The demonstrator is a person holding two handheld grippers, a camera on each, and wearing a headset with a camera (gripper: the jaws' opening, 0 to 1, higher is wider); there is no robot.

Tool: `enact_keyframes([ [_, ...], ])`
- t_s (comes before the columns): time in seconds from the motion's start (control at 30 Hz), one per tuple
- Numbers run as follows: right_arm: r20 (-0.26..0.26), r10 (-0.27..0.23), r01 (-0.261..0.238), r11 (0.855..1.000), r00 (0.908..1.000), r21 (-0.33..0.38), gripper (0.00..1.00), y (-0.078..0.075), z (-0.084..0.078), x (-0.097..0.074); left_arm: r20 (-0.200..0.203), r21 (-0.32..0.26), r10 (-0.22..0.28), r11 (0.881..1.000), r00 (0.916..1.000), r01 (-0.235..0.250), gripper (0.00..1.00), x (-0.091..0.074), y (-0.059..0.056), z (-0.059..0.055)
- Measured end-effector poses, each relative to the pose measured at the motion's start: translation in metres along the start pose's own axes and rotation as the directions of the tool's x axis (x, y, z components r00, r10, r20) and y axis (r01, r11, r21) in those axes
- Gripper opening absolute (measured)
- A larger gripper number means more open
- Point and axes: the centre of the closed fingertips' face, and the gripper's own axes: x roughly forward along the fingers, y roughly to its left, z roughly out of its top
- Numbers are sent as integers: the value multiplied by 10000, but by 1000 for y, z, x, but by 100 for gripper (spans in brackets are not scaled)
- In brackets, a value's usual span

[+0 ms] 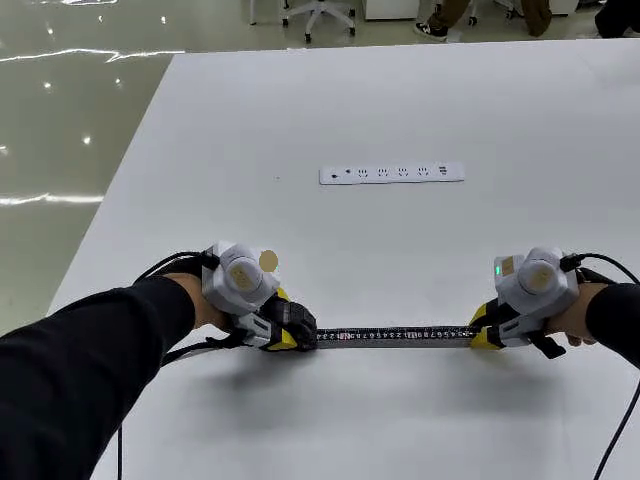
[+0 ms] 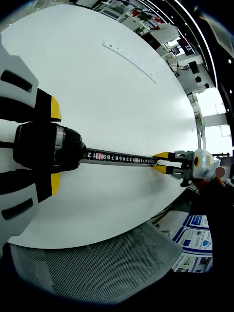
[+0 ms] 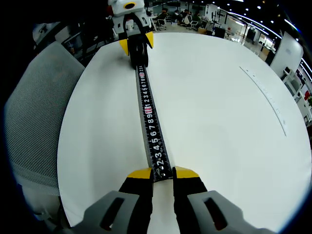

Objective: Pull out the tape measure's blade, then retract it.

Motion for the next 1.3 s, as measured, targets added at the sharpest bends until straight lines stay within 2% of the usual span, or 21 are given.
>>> enact_keyframes([
  [0.3,-25,-16,16,9999,10000,127,11,-1,-1,1,179,-167,204,9997,9996,-201,33,1,1,2],
  [0.43,-348,-120,119,9999,9993,-51,12,-2,-1,3,412,695,642,9953,9971,-670,34,1,1,2],
  [0.5,-358,-254,264,9993,9990,280,12,-5,-2,3,330,380,852,9955,9958,-864,35,0,2,0],
  [0.53,-163,-447,463,9926,9989,1125,13,-7,-2,3,76,48,897,9960,9959,-897,36,-2,3,-4],
  [0.57,-41,-453,455,9898,9990,1353,14,-6,-2,3,-335,-112,1111,9937,9932,-1115,38,-7,7,-11],
  [0.67,-100,-1004,1009,9880,9949,1170,23,-11,-5,1,192,-883,1723,9815,9849,-1700,49,-15,18,-6],
  [0.73,493,-1620,1530,9767,9856,1503,29,-13,5,-5,707,-2351,2066,9542,9759,-1850,60,-26,24,-1],
  [0.77,824,-1878,1724,9710,9787,1653,30,-14,11,-9,1129,-2817,2186,9425,9693,-1797,73,-30,26,3],
  [0.83,1347,-2184,1911,9630,9665,1902,29,-10,17,-19,1592,-3389,2891,9141,9440,-2228,96,-44,36,5],
  [0.87,1403,-2350,2083,9610,9618,1818,31,-8,16,-25,1504,-3582,3130,9013,9377,-2434,98,-51,38,-1],
  [0.93,1549,-2918,2595,9450,9439,1992,36,-9,16,-35,1993,-3603,3850,8840,9012,-2979,100,-63,46,-1],
  [0.97,1927,-3191,2735,9340,9279,2300,40,-9,21,-43,2229,-3811,4148,8700,8822,-3128,100,-72,47,-3],
  [1.0,2189,-3368,2822,9272,9158,2463,43,-8,24,-50,2195,-4275,4105,8559,8850,-2910,100,-74,42,-8],
  [1.03,2307,-3644,3020,9157,9022,2652,47,-4,27,-60,1942,-4799,4205,8287,8863,-2880,100,-79,38,-17],
  [1.07,2279,-3798,3163,9092,8966,2707,51,-3,26,-65,1813,-5019,4241,8158,8873,-2874,100,-81,36,-22],
  [1.1,2286,-3826,3181,9077,8952,2736,54,0,25,-68,1963,-5195,4323,8071,8801,-2805,100,-86,32,-23],
  [1.13,2372,-3984,3271,8996,8860,2892,57,4,24,-75,2350,-5360,4476,8002,8628,-2691,100,-92,25,-19],
  [1.2,2347,-4171,3391,8883,8780,3097,63,12,17,-83,2532,-5505,4555,7933,8535,-2600,100,-98,16,-25],
  [1.23,2328,-4326,3538,8811,8710,3137,66,15,14,-86,2378,-5740,4558,7783,8577,-2544,100,-100,10,-31],
  [1.27,2309,-4415,3612,8762,8670,3191,70,18,10,-88,2346,-5809,4631,7718,8547,-2587,100,-101,5,-35],
  [1.3,2228,-4510,3658,8675,8642,3371,73,23,3,-90,2356,-5771,5003,7618,8332,-2942,100,-107,1,-41],
])
